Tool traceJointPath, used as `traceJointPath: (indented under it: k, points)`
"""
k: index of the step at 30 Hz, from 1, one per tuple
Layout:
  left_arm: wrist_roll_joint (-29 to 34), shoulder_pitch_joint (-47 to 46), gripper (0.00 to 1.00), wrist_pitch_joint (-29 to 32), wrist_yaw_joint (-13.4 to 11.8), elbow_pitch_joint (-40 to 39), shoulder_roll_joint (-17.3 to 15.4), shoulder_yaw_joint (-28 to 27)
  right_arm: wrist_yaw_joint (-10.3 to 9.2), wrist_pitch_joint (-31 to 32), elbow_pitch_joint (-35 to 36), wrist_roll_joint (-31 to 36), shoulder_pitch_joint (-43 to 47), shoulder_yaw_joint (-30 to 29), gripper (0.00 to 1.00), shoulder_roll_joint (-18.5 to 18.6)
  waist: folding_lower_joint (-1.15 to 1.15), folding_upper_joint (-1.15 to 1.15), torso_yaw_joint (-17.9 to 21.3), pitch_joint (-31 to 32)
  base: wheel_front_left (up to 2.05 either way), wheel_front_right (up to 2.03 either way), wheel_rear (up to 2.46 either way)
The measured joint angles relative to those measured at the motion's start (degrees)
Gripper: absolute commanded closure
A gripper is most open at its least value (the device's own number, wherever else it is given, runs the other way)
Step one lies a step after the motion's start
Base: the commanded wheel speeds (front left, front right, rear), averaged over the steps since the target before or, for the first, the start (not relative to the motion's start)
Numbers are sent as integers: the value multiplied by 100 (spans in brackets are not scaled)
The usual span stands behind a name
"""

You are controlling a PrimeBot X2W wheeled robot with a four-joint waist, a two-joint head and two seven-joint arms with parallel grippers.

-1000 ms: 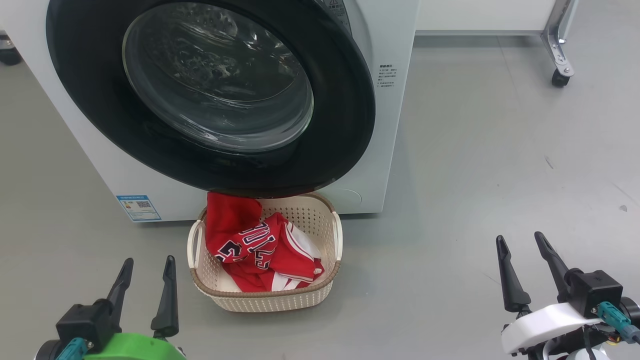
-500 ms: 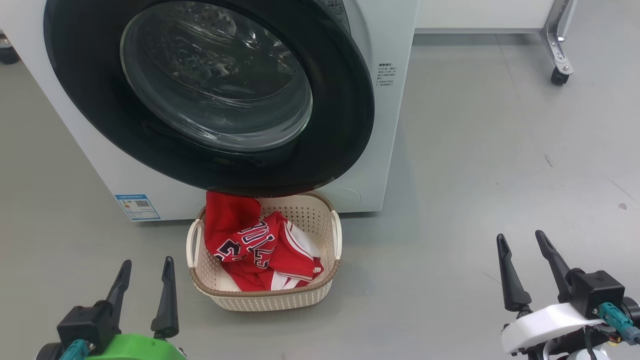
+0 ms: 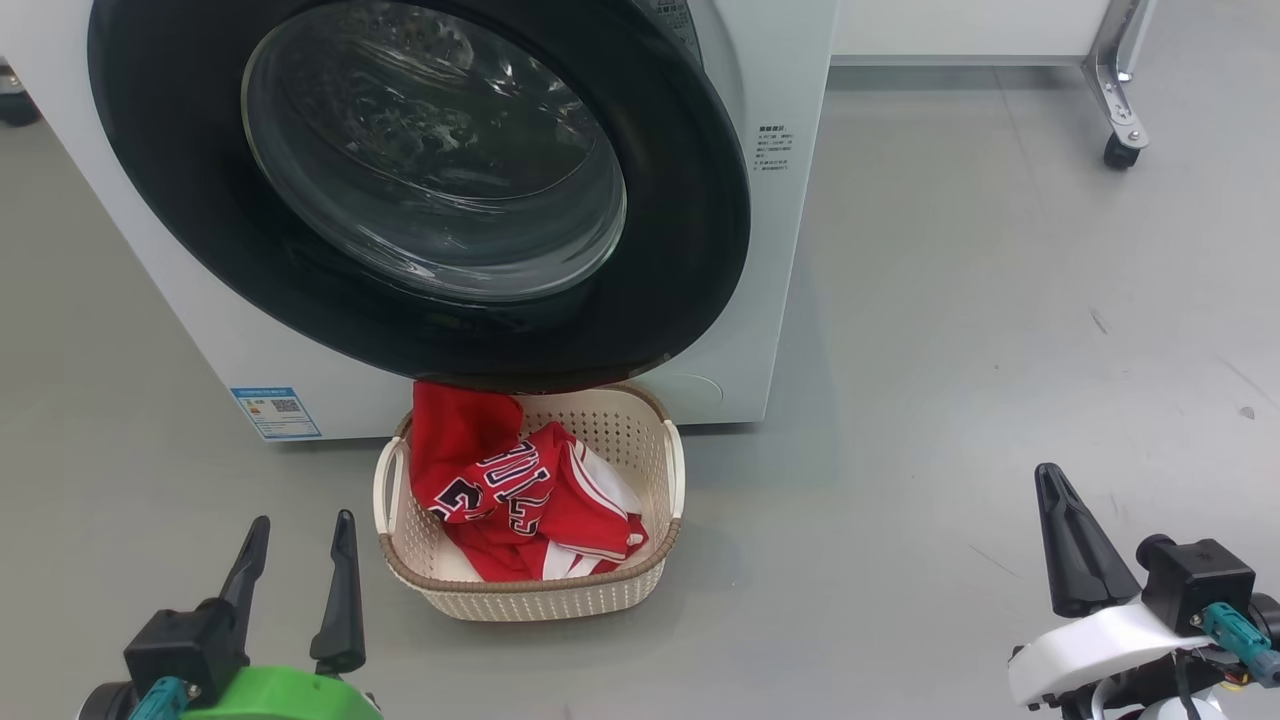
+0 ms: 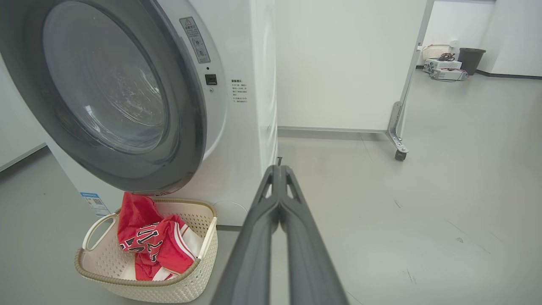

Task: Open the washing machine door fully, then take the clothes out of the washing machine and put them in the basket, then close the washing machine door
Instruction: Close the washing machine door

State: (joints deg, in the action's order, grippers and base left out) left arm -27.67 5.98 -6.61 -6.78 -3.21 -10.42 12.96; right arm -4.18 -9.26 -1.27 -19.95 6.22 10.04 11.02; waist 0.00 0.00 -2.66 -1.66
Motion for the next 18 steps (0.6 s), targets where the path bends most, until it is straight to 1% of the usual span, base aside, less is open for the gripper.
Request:
traceJointPath:
  k: [5,8,13,18]
  points:
    - [60,0,0,7,-1,-18,43,1,11,38,0,0,-2,-4,100,80,0,0,-20,-11,0,0,0]
    - [63,0,0,43,-1,-35,55,4,59,43,-2,0,-27,-1,100,137,0,0,-38,-27,0,0,0]
    - [122,-3,0,60,-1,-92,65,40,179,99,-10,8,-210,36,100,242,0,0,-86,-96,0,0,0]
    - [134,-14,0,101,-1,-130,126,79,321,175,-7,49,-698,137,100,294,0,0,-164,-225,0,0,0]
